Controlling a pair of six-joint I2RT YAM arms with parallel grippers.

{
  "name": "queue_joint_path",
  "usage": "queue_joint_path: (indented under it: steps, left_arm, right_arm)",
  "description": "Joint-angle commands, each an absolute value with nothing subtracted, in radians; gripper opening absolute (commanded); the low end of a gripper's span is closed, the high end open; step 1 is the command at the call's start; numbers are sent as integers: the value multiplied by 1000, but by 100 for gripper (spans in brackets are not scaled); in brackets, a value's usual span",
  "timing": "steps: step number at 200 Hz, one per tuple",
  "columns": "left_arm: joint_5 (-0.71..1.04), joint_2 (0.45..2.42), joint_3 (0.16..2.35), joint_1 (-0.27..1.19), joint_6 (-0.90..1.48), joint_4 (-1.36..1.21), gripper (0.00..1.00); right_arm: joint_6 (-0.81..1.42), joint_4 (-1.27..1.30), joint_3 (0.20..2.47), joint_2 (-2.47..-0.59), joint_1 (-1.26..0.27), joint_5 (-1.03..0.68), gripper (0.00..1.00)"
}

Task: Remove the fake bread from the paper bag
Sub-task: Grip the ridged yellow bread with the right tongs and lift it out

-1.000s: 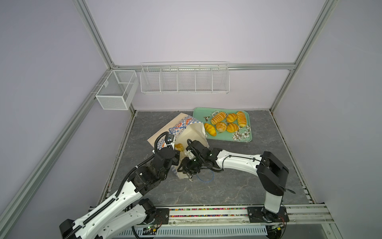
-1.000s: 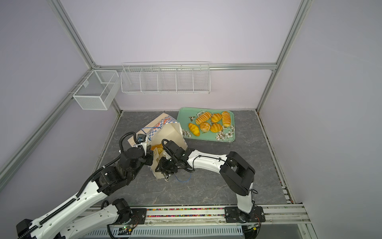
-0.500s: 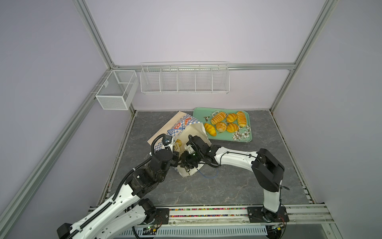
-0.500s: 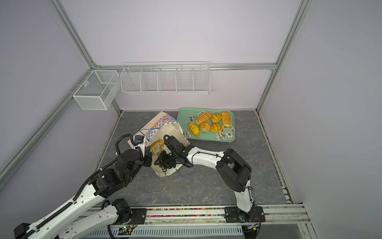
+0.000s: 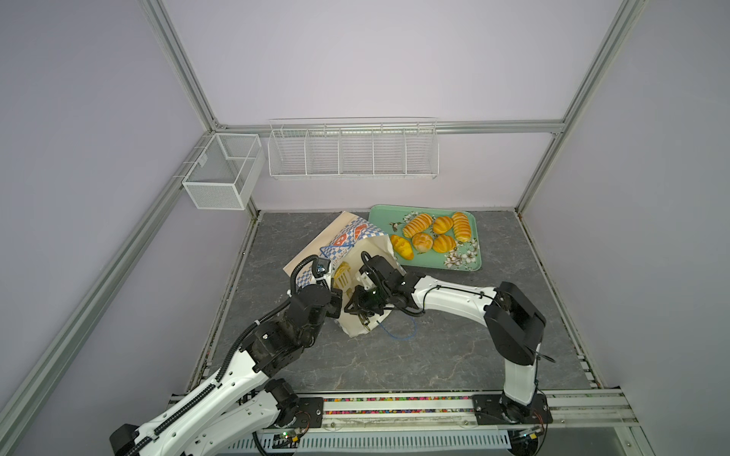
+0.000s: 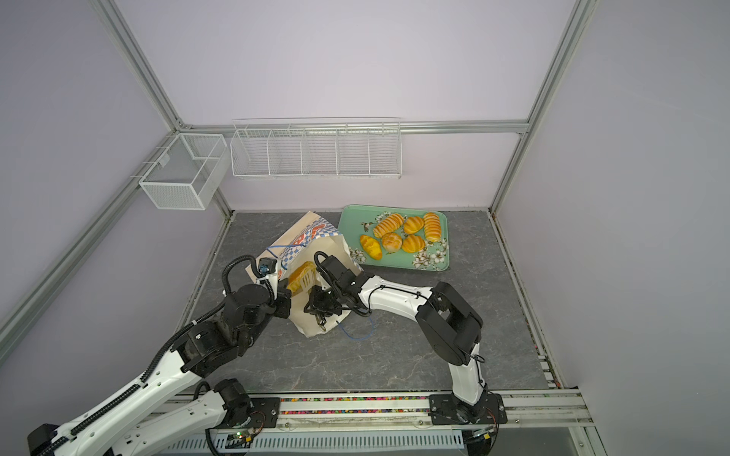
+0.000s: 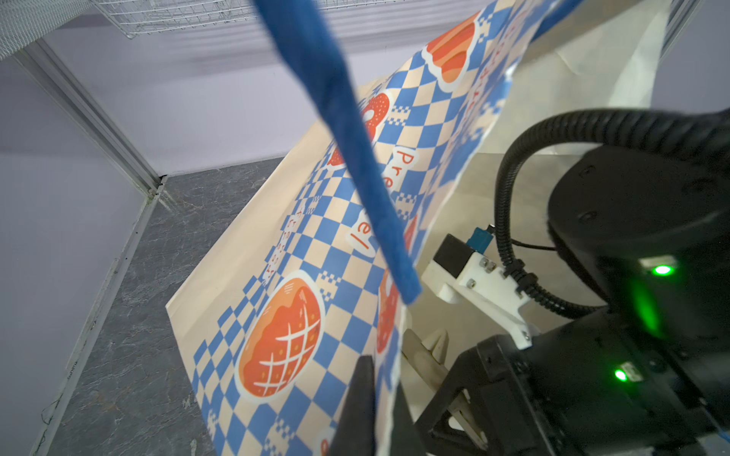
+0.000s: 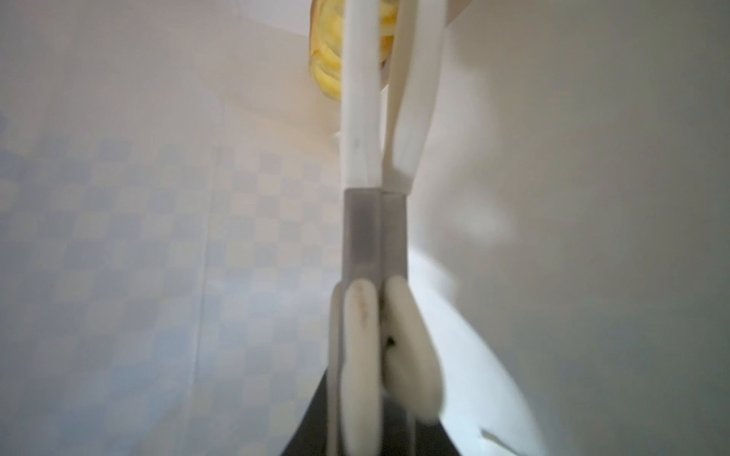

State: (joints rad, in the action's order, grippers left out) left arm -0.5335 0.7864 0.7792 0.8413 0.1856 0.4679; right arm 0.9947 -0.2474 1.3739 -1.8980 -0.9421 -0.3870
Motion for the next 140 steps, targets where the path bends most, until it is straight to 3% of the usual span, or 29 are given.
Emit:
queue_joint_path:
  steps: [1,80,140]
  left_arm:
    - [-564,800,788,845,179,458,0]
    - [-655,884,857,844,197,504,0]
    - [-678,928,907,845,217,553,0]
  right_arm:
    - [898,-320,1365,-1777,-940,-327,7]
    - [687,-577,1355,-1621,-988,-267,7]
    - [621,-677,1235,-1354,-1007,-110,7]
